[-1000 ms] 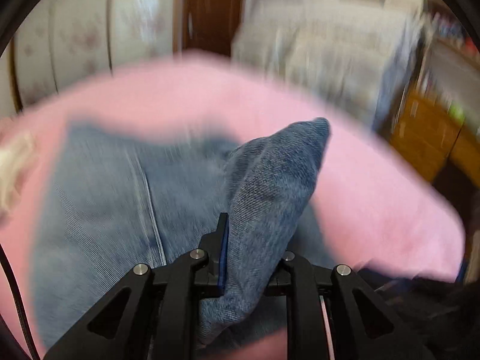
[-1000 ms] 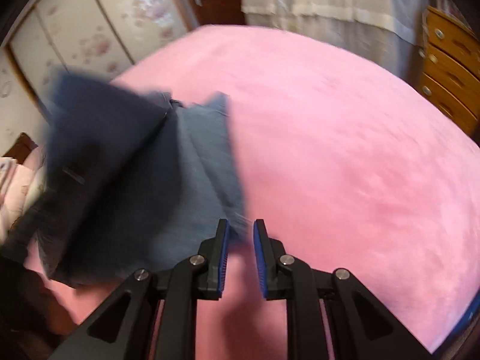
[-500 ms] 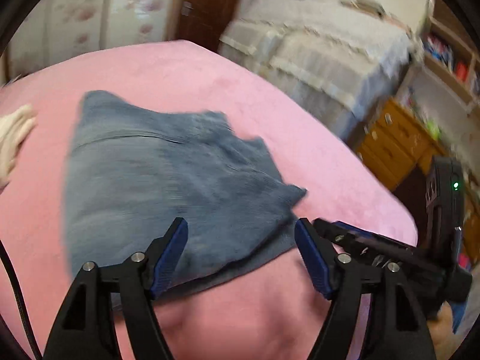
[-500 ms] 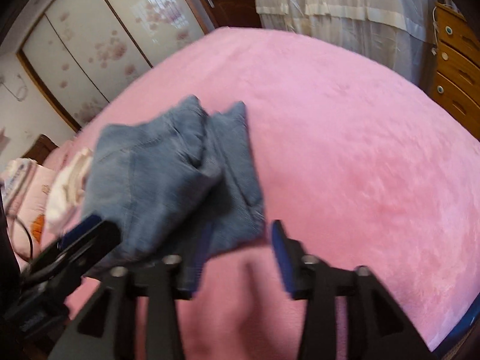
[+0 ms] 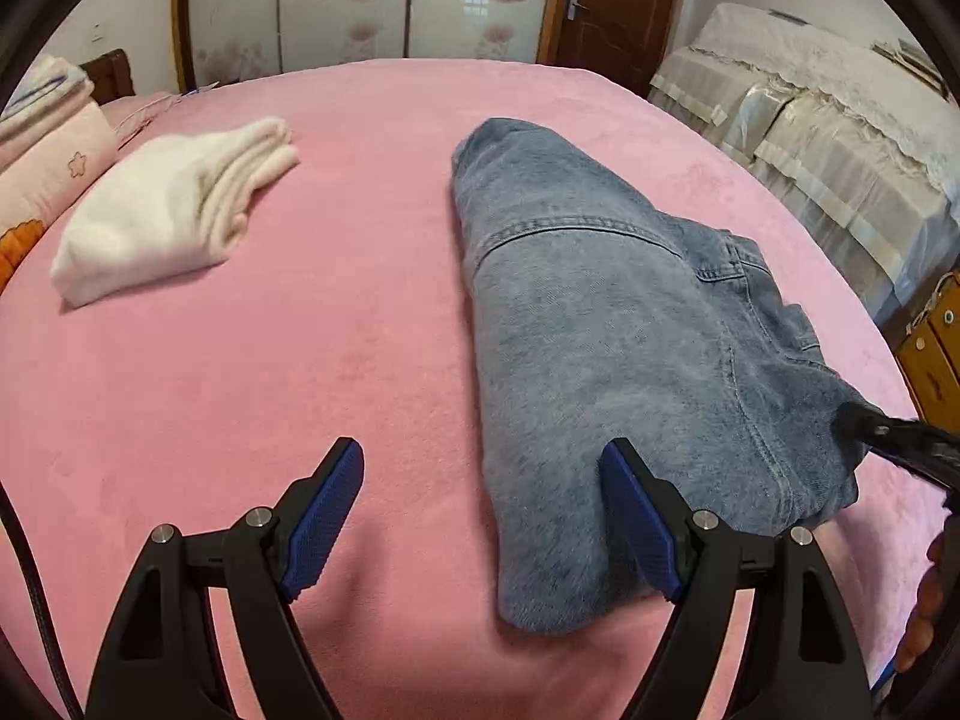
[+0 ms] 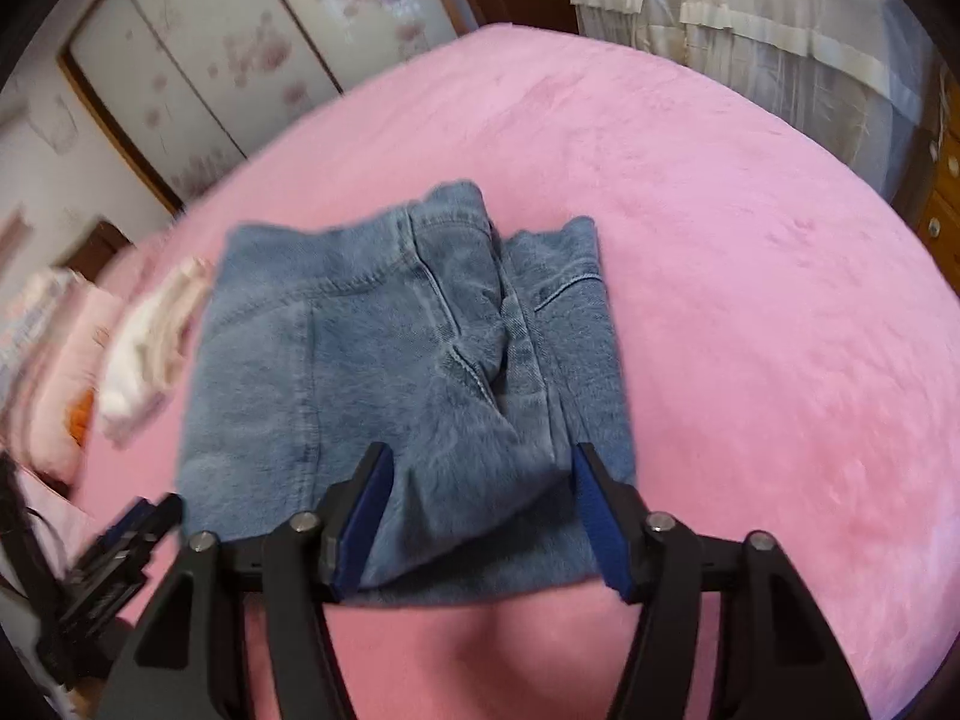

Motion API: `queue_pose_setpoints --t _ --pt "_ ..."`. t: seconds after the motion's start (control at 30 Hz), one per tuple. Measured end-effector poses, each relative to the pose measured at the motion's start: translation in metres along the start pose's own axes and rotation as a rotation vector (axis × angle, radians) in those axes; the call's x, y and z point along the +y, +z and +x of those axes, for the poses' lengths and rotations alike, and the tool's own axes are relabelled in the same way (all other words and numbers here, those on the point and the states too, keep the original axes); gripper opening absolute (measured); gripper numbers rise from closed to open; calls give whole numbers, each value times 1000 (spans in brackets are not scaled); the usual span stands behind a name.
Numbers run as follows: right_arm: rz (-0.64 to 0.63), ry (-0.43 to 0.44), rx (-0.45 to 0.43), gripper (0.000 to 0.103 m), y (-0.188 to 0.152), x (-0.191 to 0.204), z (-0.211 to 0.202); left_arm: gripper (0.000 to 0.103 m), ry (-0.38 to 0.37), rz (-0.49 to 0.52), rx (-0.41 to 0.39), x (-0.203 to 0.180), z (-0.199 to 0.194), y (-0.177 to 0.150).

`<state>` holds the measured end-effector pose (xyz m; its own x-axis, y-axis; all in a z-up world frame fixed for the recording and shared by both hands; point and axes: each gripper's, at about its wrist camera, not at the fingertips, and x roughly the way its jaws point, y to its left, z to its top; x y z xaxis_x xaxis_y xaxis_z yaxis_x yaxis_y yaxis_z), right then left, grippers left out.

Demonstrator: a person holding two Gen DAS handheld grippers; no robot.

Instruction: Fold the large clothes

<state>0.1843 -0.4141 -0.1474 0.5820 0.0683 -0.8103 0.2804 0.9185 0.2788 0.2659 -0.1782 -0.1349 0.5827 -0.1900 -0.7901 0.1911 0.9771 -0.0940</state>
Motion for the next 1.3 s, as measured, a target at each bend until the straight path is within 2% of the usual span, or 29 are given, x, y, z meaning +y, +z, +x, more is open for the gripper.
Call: queue_pose_setpoints --t 0.03,0.07,0.1,0.17,0.27,0.3,0.33,0.4,0.47,0.57,0.67,0.73,0.77,0.8,0.87,0.9,1.03,1.17,1.3 --pt "-34 -12 14 25 2 4 5 77 -7 10 4 -2 3 1" --pt "-67 -16 21 21 3 8 9 66 -25 25 16 -7 6 4" --pt "-75 -11 14 19 4 9 8 53 -43 36 25 -15 8 6" --pt "-86 21 -54 17 5 6 -13 41 -62 61 27 -26 8 12" --pt "-48 76 -170 16 -1 -12 -51 37 -73 108 -5 -41 2 13" --pt "-35 66 -175 16 -6 -18 -52 33 -84 121 -2 -47 3 12" --pt "-23 39 -168 16 -11 -26 -48 33 -89 143 6 -54 7 10" --pt "36 -21 -98 16 -27 -48 -20 32 -67 190 12 -65 12 3" --pt "104 -11 -58 16 -42 -67 2 32 -16 242 -14 -75 16 -2" --pt "91 -27 -90 17 -45 -64 2 32 31 304 -39 -83 18 -6" --pt "63 -63 -81 21 -45 -59 2 32 25 314 -36 -84 13 -5" --pt "54 -82 -72 41 -44 -60 -3 47 -2 295 -12 -82 9 -1" --pt "50 -91 -58 44 -40 -59 -10 63 -40 272 25 -78 6 1" --pt "46 -88 -50 45 -37 -59 -15 66 -80 248 42 -72 3 5" --pt "36 -57 -61 45 -26 -61 -28 66 -166 195 41 -56 -3 16" --pt "26 -34 -76 46 -18 -59 -37 66 -185 175 35 -49 -6 24" --pt "-13 3 -106 55 22 -44 -37 67 -162 79 31 -20 9 67" --pt "-46 6 -81 56 76 -25 6 66 -147 -34 97 4 56 108" --pt "-5 -12 -3 56 112 -23 58 66 -194 -122 153 10 95 135"
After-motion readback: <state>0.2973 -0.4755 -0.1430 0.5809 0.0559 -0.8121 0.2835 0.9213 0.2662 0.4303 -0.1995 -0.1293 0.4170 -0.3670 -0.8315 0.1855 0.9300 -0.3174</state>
